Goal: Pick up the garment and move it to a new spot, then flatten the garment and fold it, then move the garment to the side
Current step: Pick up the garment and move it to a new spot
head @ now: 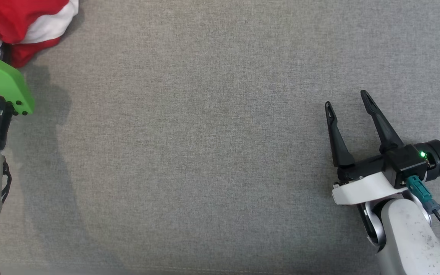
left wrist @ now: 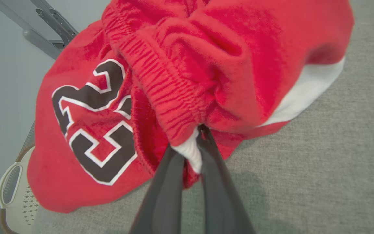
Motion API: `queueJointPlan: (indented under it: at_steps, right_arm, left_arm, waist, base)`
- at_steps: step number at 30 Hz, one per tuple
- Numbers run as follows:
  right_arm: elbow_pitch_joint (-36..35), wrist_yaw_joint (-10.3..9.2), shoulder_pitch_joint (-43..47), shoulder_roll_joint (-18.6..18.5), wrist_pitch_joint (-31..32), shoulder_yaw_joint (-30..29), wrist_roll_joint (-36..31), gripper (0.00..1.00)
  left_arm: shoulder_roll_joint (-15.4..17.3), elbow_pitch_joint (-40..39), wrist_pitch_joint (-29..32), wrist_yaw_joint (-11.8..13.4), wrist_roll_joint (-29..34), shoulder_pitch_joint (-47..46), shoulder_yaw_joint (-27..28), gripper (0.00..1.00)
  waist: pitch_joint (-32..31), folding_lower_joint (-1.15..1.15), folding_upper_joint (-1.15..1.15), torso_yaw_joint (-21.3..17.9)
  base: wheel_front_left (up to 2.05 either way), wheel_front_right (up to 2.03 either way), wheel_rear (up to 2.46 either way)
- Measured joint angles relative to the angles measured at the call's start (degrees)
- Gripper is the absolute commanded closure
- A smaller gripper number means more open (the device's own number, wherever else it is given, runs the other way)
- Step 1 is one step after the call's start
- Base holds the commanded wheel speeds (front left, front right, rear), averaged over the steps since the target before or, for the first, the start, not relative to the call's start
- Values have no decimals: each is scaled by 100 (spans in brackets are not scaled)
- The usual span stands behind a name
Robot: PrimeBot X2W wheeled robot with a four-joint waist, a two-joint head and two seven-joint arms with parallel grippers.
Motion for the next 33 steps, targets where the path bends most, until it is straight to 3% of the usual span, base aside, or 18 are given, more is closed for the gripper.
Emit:
queueJointPlan:
  at_steps: [13,19,26,33]
  right_arm:
    - [421,0,246,130,7,62,264,0]
    - [548,0,495,142,7,35,564,0]
    - [653,0,867,143,7,-57,802,0]
    - [673,0,1092,143,7,-80,909,0]
  left_arm:
    - [592,-660,-203,-3,-316,107,-699,100]
    - [720,-1204,-238,-3,-328,103,-1054,100]
    - [636,-2176,-42,-3,-468,101,-1847,100]
    - [102,-3059,140,-3,-853,97,-2486,100]
  waist:
    - [-1077,0,0,7]
    - [-1710,-1,0,-62]
    - [-2437,-1,0,-245]
    - [-2896,-1,0,-664]
  base:
    - [0,0,0]
    - [0,0,0]
    - [0,0,0]
    - [0,0,0]
